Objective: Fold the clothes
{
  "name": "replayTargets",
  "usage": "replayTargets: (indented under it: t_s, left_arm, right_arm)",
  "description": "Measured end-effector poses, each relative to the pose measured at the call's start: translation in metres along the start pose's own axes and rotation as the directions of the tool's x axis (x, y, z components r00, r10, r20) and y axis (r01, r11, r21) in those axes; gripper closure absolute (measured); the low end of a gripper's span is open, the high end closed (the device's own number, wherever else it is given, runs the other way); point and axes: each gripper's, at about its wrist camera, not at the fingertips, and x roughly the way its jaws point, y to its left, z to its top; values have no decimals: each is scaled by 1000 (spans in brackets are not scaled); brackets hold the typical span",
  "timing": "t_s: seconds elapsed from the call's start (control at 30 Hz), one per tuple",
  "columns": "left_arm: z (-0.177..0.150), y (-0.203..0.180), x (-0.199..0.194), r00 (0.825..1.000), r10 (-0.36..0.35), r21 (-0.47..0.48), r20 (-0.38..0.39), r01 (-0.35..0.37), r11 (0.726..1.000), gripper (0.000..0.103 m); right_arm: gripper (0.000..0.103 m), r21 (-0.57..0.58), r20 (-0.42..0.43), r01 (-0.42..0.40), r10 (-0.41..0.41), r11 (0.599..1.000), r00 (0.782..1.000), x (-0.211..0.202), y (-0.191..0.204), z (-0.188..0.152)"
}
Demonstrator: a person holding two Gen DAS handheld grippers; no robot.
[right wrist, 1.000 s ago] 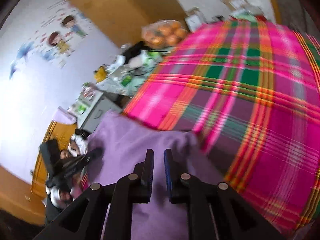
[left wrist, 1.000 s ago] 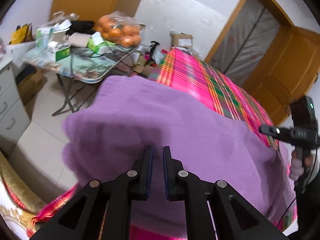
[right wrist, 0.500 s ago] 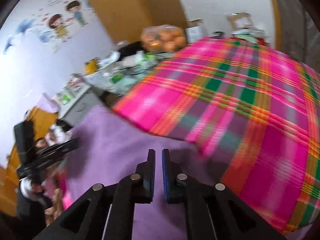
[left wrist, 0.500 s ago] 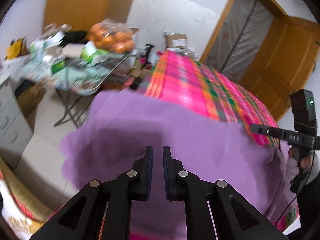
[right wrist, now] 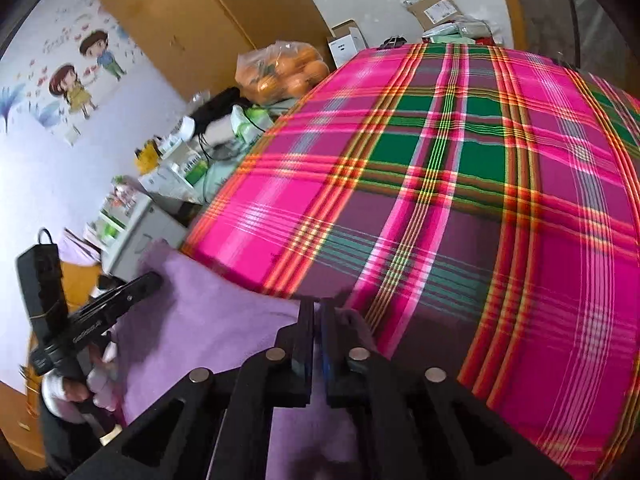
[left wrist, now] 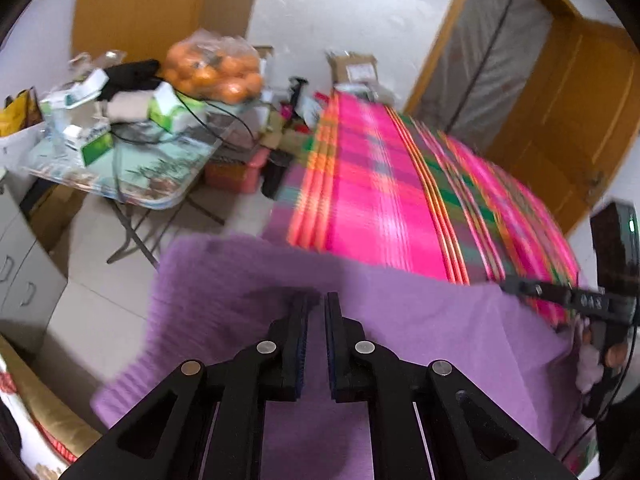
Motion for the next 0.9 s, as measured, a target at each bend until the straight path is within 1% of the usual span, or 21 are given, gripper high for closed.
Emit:
replayTargets:
  t_s: [0.07, 0.17, 0.23, 0.3, 0.37, 0.43, 0.47, 0.57, 0.63, 0.7, 0.8, 0.9]
  left_arm:
    - [7, 5, 1, 1000, 15, -7, 11, -15, 1000, 94]
    - [12, 11, 18, 999, 32, -17, -21, -33, 999, 94]
    - [11, 16, 27, 999, 19, -26, -43, -20, 999, 95]
    - [10, 18, 25, 999, -1, -26, -39, 0, 1000, 95]
    - [9, 22, 20, 999, -8, -34, -36, 7, 999, 94]
    - [2, 24, 8, 1000, -5, -27, -19, 5, 1000, 94]
    - [-3, 24, 0, 1000, -6, -22, -7, 6, 1000, 94]
    - [-29, 32, -21, 1000, -1, -22, 4, 1, 1000, 94]
    - [-49, 40, -33, 1000, -2, -37, 7, 2, 999, 94]
    - [-66, 46, -47, 999, -16, -55, 30, 18, 998, 95]
    - [-82, 52, -65, 999, 15, -95, 43, -11, 995, 94]
    - [-92, 55, -78, 998, 33, -121, 50, -27, 992, 94]
  right_arm:
    - [94, 14, 8, -3, 3, 1000, 1000, -2, -2, 0]
    - [94, 51, 12, 1, -2, 999, 1000, -1, -10, 2]
    - [94, 85, 11, 10, -11, 996, 1000, 2, -19, 4]
    - [103, 119, 9, 18, -19, 993, 1000, 6, -28, 6]
    - [103, 152, 7, 27, -28, 988, 1000, 9, -37, 9]
    - [94, 121, 23, 60, -63, 991, 998, -1, -34, 6]
    - [92, 99, 33, 62, -66, 993, 997, -7, -31, 3]
    - [92, 38, 44, -2, 1, 999, 999, -23, -13, -12]
    - [92, -10, 38, -22, 23, 1000, 999, -31, -3, -27]
    - [92, -52, 25, -31, 32, 998, 999, -36, 5, -42]
    - [92, -78, 0, -31, 31, 997, 1000, -38, 8, -58]
    - [90, -95, 2, -45, 46, 994, 999, -43, 11, -65]
